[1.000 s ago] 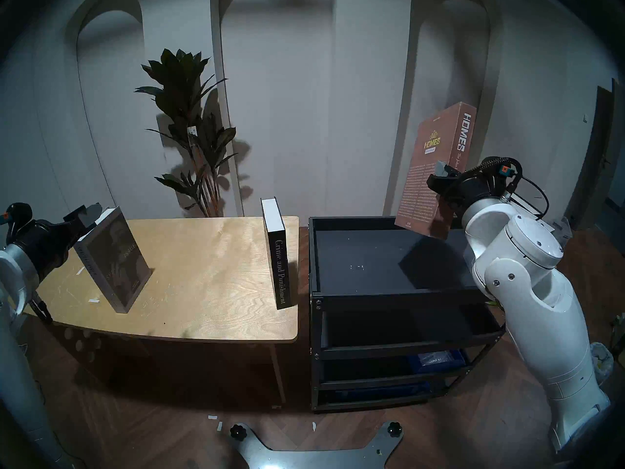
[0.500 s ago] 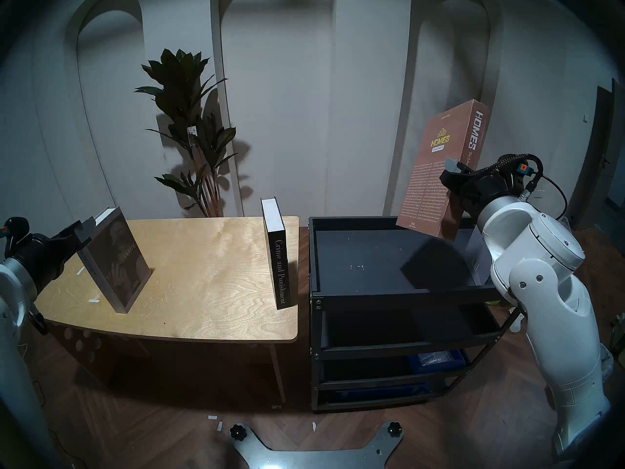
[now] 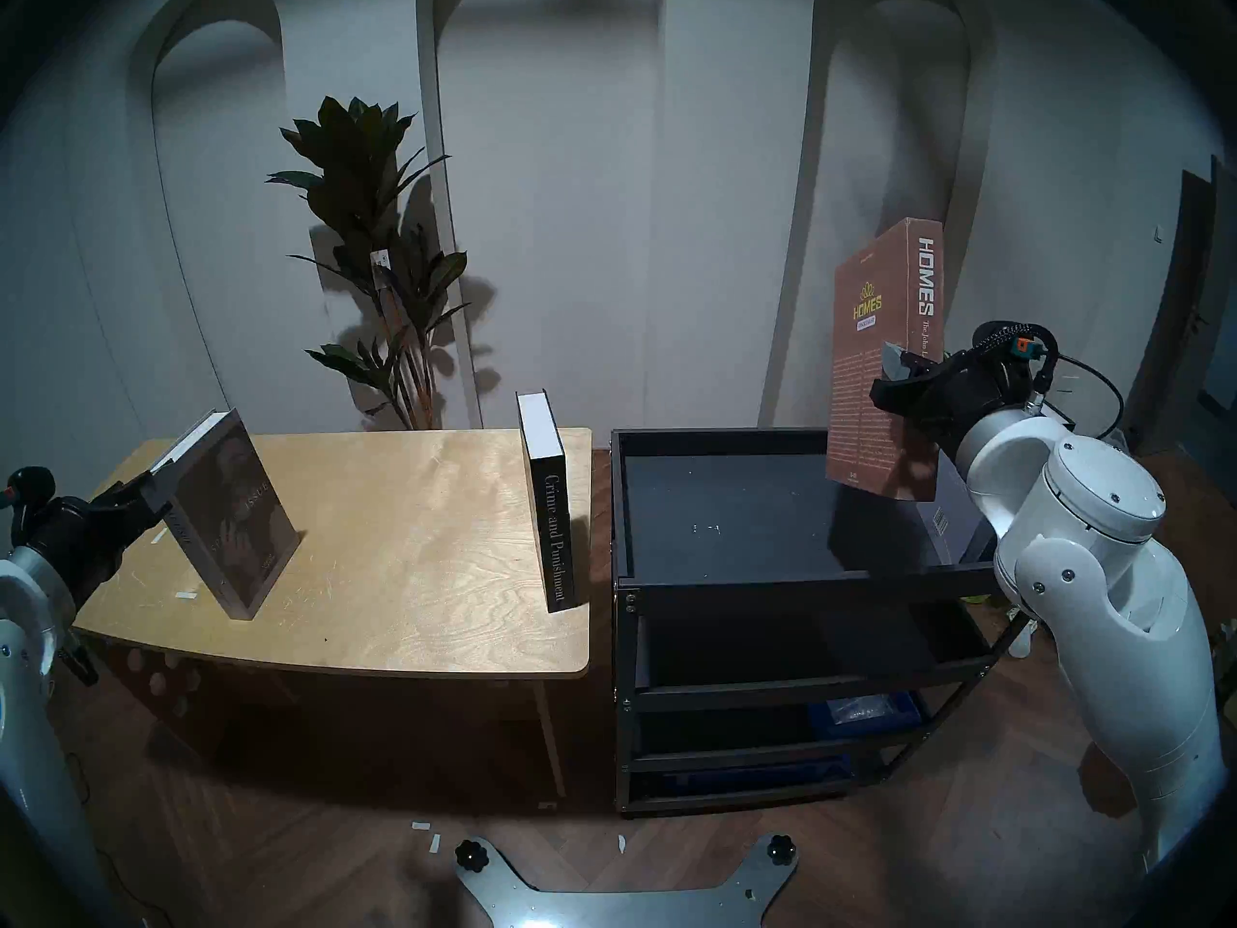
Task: Move the books from the display table onto the shelf, standing them upright with spines facing out and tallest at one end
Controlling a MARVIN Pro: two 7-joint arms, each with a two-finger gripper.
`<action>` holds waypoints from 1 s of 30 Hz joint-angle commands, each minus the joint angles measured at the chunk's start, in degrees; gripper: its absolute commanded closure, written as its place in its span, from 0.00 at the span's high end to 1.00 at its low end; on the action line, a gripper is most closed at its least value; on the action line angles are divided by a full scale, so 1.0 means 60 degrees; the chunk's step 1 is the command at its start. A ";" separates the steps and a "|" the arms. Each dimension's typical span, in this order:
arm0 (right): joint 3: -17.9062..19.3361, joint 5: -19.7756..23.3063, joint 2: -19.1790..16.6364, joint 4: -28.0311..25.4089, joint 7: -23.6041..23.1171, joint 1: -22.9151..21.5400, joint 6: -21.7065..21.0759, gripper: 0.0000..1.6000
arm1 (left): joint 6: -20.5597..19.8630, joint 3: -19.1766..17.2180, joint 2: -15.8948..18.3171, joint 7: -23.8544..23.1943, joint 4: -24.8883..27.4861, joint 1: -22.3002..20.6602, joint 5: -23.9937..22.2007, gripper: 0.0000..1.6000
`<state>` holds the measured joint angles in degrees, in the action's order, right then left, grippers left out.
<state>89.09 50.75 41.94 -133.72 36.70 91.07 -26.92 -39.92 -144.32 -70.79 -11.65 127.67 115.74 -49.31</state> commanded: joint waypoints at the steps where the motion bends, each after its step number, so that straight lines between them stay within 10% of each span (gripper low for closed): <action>1: 0.0096 -0.0665 -0.0443 0.0526 -0.0150 0.0240 0.0273 0.00 | 0.0999 0.0018 0.0022 -0.0640 -0.0021 0.0338 0.0500 1.00; 18: -0.0862 -0.1539 0.0668 0.1279 -0.0245 0.0104 0.2598 0.00 | 0.2919 0.0657 -0.0044 -0.1667 -0.0555 0.0851 0.1810 1.00; 30: -0.0949 -0.2508 0.0407 0.2492 -0.0721 -0.0328 0.3926 0.00 | 0.4441 0.1121 -0.0073 -0.2286 -0.1156 0.1071 0.2643 1.00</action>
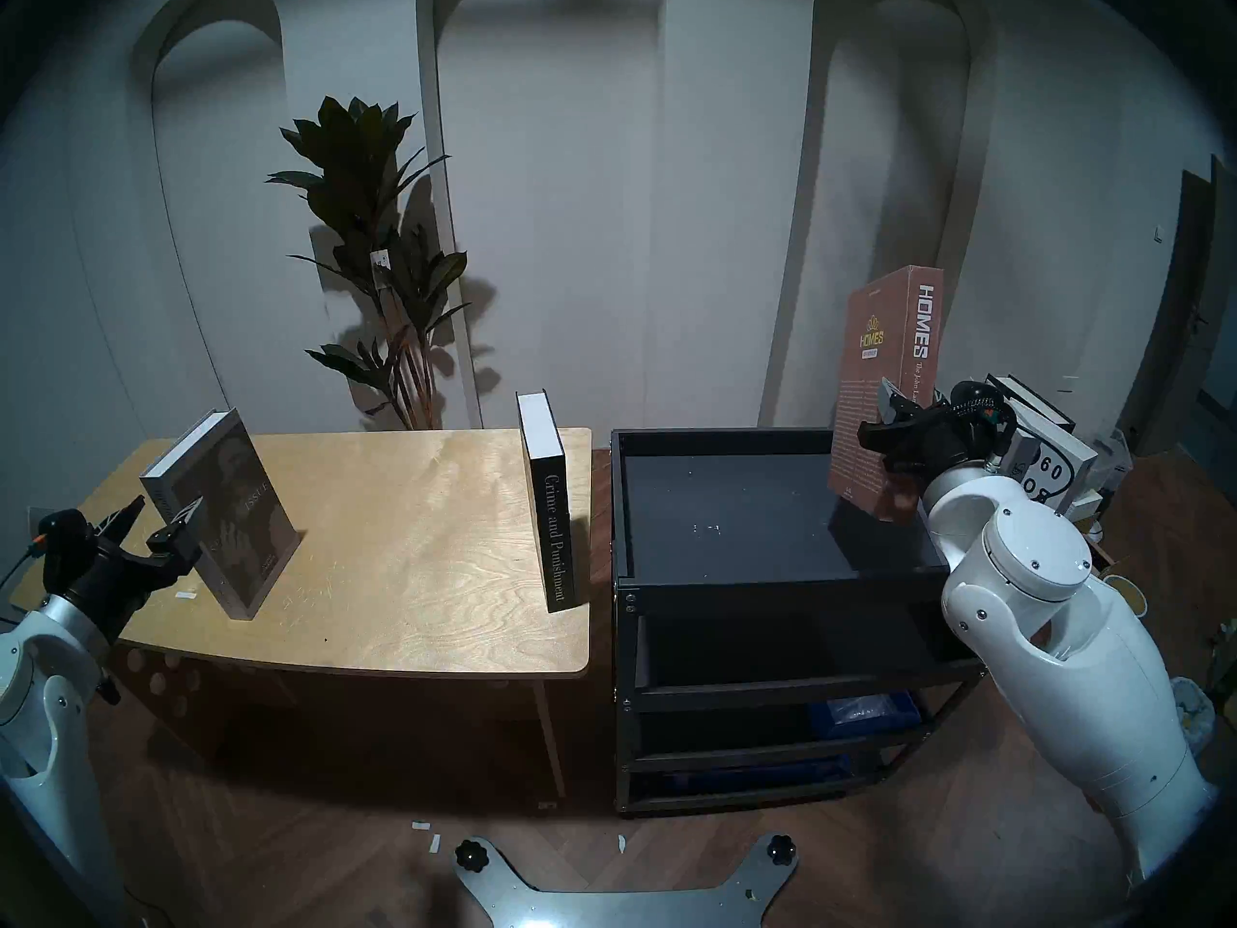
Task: Move the books from the display table onto the shelf, standing them upright with spines facing out and tallest at one end
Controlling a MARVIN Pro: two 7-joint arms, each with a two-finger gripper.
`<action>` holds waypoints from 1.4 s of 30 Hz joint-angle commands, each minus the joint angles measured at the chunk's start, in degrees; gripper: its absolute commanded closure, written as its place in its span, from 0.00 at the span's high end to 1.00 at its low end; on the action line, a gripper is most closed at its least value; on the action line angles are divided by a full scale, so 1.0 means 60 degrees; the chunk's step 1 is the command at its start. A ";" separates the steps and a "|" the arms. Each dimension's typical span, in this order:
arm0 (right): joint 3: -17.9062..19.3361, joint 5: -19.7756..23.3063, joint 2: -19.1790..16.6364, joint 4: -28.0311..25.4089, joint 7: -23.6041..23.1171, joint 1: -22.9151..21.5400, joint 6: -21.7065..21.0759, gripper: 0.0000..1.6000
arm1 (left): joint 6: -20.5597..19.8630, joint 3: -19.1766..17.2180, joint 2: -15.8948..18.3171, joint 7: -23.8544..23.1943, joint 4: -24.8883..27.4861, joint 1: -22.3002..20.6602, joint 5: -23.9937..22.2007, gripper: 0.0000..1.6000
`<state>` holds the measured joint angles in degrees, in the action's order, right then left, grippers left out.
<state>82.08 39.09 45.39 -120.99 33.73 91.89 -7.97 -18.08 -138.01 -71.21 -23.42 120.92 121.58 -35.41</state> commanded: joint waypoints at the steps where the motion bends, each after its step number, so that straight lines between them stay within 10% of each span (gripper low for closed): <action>1: 0.0237 -0.0739 -0.0241 0.0571 -0.0359 -0.0590 0.0984 0.00 | 0.1089 0.0142 0.0006 -0.0431 -0.0118 0.0114 0.0452 1.00; 21: -0.0476 -0.2562 -0.0082 0.2254 -0.1638 -0.0764 0.3808 0.00 | 0.4127 -0.0507 0.0220 -0.2259 -0.1611 -0.0026 0.1268 1.00; 42: -0.0663 -0.3402 0.1039 0.4246 -0.2223 -0.0682 0.7291 0.00 | 0.7050 -0.0662 0.0383 -0.4673 -0.3448 -0.0802 0.0201 1.00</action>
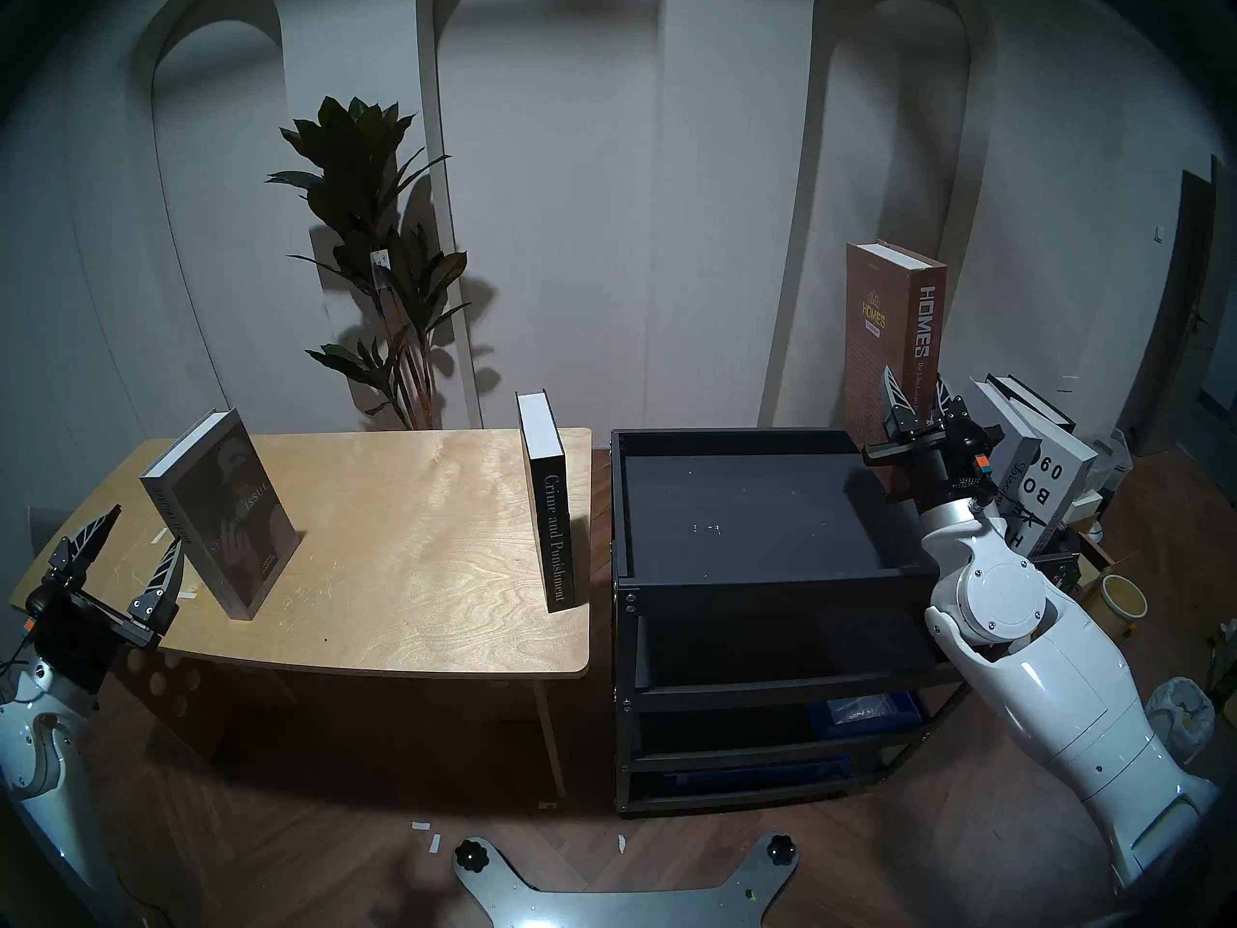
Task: Move the books from the display table onto the shelf, standing them upright with spines facing out and tallest at one end
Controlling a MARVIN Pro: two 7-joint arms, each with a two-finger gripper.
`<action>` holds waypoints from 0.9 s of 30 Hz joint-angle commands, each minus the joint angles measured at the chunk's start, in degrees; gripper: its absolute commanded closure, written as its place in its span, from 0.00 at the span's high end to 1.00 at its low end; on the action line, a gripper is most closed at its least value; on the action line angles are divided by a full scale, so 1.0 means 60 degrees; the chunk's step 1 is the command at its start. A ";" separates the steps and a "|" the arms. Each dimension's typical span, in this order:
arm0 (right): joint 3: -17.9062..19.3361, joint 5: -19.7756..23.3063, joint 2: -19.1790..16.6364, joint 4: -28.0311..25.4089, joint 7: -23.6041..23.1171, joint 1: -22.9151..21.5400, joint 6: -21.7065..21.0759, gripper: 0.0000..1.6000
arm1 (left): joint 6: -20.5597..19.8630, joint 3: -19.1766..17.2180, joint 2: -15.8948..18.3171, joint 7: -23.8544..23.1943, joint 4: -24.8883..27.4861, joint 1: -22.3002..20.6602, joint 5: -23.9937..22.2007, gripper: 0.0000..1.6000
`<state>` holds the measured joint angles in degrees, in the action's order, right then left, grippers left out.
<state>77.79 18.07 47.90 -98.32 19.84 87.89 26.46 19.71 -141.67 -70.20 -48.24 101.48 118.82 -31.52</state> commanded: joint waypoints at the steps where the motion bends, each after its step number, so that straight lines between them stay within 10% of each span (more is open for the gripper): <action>1: 0.0051 0.0101 0.0621 0.0467 0.0092 -0.0015 0.1553 0.00 | 0.0752 -0.0053 0.0215 -0.0536 -0.0207 -0.0344 -0.0447 1.00; 13: 0.0162 0.0775 0.0960 0.0652 0.0309 0.0802 0.2140 0.00 | 0.0955 -0.0063 0.0247 -0.0895 -0.0400 -0.0466 -0.0657 1.00; 27: -0.0083 0.0508 0.0123 0.1170 -0.0754 0.0067 0.1844 0.00 | 0.0963 -0.0095 0.0215 -0.1043 -0.0442 -0.0543 -0.0682 1.00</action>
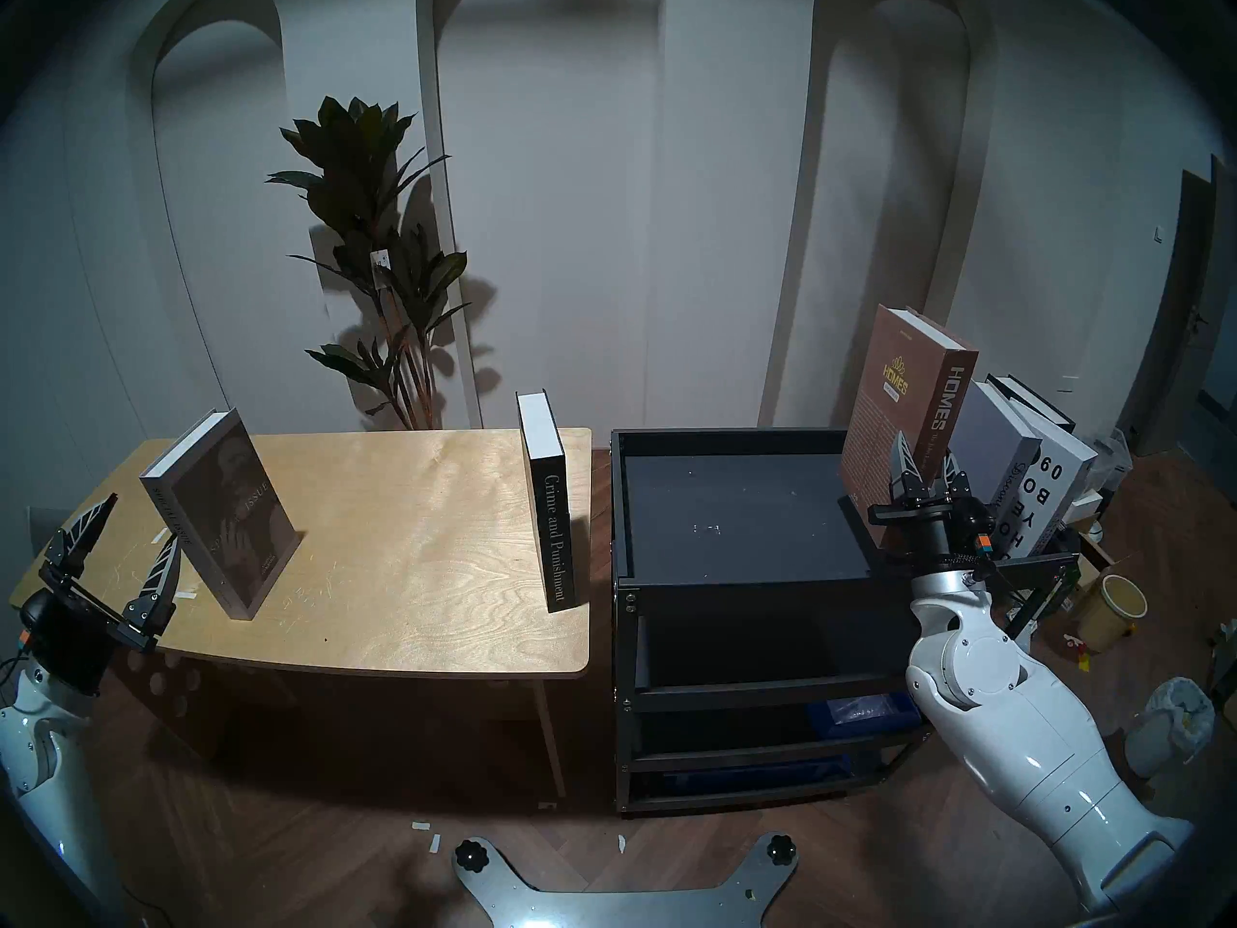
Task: Move the books from the display table onto the shelf, standing them upright with spines facing out and tallest at one end
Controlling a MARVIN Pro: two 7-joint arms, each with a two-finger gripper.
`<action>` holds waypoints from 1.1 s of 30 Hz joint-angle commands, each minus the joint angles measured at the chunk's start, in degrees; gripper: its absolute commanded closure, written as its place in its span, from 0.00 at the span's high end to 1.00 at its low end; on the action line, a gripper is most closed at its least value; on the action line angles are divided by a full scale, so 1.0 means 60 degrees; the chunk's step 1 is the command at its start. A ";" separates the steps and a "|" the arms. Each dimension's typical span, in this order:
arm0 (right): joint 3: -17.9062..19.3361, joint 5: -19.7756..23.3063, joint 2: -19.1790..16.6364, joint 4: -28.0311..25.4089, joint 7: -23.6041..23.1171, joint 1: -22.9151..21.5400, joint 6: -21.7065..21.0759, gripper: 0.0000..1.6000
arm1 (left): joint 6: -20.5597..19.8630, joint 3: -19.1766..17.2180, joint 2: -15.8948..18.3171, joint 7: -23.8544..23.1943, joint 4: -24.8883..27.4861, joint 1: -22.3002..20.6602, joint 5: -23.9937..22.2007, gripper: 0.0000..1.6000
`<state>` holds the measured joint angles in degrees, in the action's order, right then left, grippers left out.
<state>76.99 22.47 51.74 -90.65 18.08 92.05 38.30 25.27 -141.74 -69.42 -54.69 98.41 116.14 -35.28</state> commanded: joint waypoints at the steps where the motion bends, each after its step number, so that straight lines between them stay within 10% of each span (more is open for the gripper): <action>1: 0.0044 -0.0225 -0.0537 -0.0069 -0.0534 -0.0722 -0.0168 0.00 | 0.0035 -0.0086 0.0081 0.0021 0.0066 -0.0102 -0.0056 1.00; 33: 0.0024 0.0515 -0.0231 0.1085 -0.0983 -0.0091 0.0488 0.00 | 0.0012 -0.0117 0.0047 -0.0041 0.0057 -0.0164 -0.0038 1.00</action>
<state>78.19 26.77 50.28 -86.78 13.97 92.33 38.82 25.34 -142.07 -69.47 -55.01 98.23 115.37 -35.33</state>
